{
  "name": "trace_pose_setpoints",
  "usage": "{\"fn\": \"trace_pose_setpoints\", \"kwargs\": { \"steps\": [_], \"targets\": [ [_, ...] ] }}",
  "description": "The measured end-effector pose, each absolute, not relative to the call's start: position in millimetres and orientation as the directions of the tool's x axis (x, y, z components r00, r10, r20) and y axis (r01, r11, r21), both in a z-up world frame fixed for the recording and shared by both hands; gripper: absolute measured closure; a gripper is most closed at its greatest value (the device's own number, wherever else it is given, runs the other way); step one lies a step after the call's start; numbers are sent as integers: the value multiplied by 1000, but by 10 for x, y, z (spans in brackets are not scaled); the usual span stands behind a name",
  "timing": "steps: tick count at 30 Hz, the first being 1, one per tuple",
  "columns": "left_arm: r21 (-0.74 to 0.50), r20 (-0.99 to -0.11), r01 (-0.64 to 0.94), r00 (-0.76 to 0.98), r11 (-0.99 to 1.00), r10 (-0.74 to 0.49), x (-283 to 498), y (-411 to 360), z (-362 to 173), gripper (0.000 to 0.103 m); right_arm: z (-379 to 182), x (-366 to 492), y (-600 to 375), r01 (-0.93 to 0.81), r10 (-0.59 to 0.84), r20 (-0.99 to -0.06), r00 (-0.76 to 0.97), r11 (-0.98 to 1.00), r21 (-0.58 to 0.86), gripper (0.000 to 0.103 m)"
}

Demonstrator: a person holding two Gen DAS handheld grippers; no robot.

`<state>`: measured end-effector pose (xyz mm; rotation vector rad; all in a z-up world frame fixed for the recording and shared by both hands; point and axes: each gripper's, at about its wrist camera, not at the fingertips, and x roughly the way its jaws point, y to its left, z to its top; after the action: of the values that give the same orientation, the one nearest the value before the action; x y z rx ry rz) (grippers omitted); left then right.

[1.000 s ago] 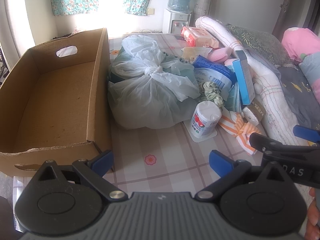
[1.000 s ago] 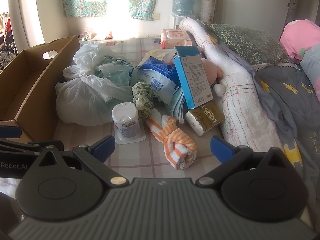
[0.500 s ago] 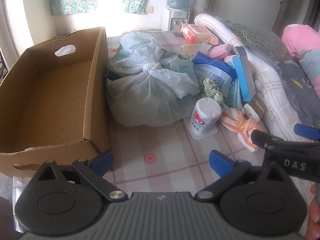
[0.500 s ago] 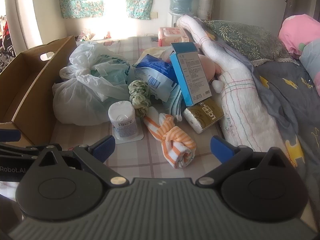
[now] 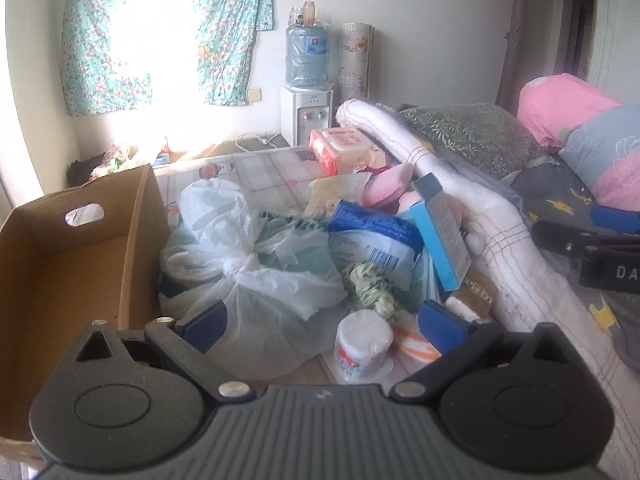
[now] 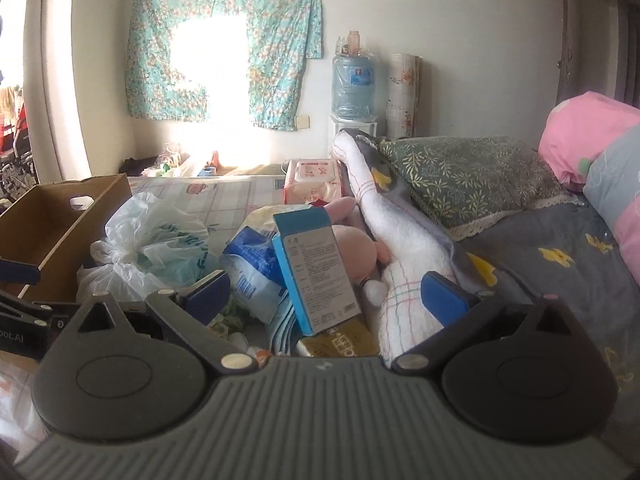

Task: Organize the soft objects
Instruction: 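Reach the right gripper to the blue-and-white box and close on it, then lift the blue-and-white box with the right gripper toward the cardboard box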

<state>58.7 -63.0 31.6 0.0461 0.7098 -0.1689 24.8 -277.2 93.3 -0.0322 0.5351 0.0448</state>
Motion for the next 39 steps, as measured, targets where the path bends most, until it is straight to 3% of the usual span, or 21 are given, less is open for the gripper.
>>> {"fn": "trace_pose_setpoints", "kwargs": {
  "steps": [4,10,11,14,18,28,39],
  "targets": [
    [-62,-633,251,738,966,-232,805,-926,258,1,916,632,-3100,-111,127,-531,837,992,63,1],
    [-98,-661,361,673,928,-331,1115,-1382,16,23,612,1248,-3403,-213,332,-559,760,940,268,3],
    [-111,-668,371,659,922,-346,1168,-1427,-22,29,559,1335,-3427,-223,357,-563,746,930,294,6],
    [-124,-691,398,623,909,-367,1315,-1578,-108,42,406,1590,-3518,-242,427,-575,698,896,372,31],
    [-120,-715,416,594,901,-370,1497,-1734,-176,47,170,1874,-3621,-224,486,-602,634,860,458,49],
    [-136,-770,400,534,906,-351,1843,-1898,-310,49,-235,2226,-3865,-150,611,-578,540,746,649,48],
    [-109,-802,339,526,935,-284,2021,-1918,-408,61,-332,2292,-3831,-147,623,-576,529,736,661,51]
  ]
}}
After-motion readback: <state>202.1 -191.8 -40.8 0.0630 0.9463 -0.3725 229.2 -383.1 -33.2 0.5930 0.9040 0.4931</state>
